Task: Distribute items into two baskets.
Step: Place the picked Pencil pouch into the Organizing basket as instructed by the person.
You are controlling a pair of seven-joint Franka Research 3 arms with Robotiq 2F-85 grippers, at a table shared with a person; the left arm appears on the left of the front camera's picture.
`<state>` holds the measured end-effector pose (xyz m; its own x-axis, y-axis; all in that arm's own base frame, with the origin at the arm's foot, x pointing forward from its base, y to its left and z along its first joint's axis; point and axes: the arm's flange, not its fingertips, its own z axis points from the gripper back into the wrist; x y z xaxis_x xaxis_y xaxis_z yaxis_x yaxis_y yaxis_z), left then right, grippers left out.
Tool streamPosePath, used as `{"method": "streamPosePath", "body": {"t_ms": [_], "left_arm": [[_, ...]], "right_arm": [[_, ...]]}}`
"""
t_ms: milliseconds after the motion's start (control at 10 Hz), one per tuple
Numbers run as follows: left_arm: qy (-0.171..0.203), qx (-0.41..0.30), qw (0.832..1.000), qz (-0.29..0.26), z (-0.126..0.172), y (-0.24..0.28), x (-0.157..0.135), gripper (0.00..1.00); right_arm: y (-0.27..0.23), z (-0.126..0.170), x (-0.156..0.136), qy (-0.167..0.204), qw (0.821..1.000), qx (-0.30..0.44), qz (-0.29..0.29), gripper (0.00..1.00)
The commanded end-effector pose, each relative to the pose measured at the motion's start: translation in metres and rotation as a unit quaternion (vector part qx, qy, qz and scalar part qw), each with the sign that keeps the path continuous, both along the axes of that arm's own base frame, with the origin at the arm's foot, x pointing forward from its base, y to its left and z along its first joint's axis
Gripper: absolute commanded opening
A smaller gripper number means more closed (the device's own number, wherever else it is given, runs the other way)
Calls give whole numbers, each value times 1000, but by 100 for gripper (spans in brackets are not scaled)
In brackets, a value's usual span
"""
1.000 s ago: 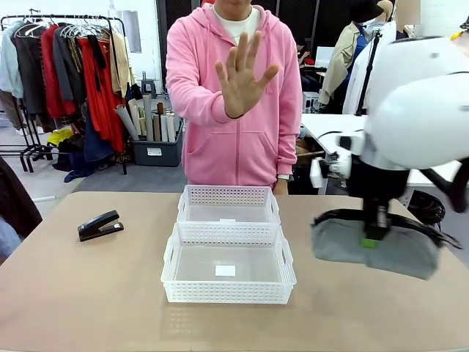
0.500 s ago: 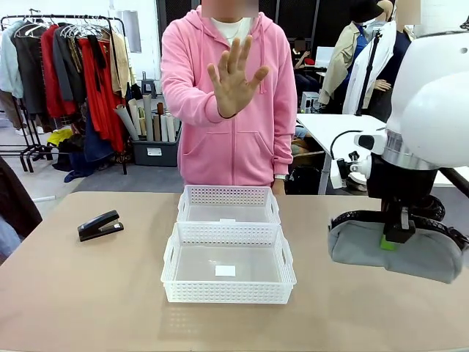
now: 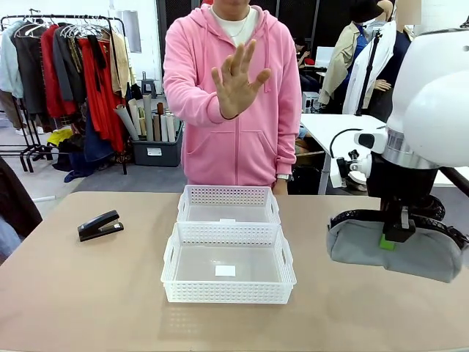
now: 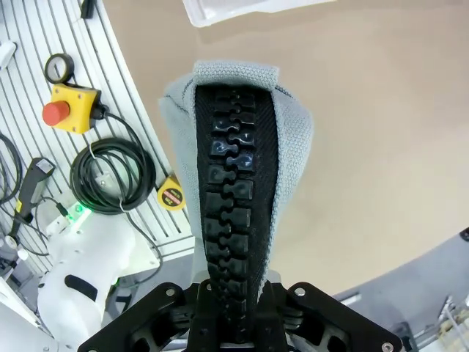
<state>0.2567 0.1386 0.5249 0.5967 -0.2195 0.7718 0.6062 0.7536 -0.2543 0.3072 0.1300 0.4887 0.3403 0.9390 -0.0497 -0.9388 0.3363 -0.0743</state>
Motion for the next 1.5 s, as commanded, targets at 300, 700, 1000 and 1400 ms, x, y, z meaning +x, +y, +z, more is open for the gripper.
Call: {"method": "streamPosePath", "body": {"t_ms": [300, 700, 1000, 1400], "left_arm": [[-3, -3, 1000, -2, 1, 0, 0, 100], [-3, -3, 1000, -2, 1, 0, 0, 100], [-3, -3, 1000, -2, 1, 0, 0, 100], [-3, -3, 1000, -2, 1, 0, 0, 100]], "right_arm": [[-1, 0, -3, -2, 1000, 0, -5, 0], [-1, 0, -3, -2, 1000, 0, -5, 0], [-1, 0, -3, -2, 1000, 0, -5, 0], [-1, 0, -3, -2, 1000, 0, -5, 0]]}}
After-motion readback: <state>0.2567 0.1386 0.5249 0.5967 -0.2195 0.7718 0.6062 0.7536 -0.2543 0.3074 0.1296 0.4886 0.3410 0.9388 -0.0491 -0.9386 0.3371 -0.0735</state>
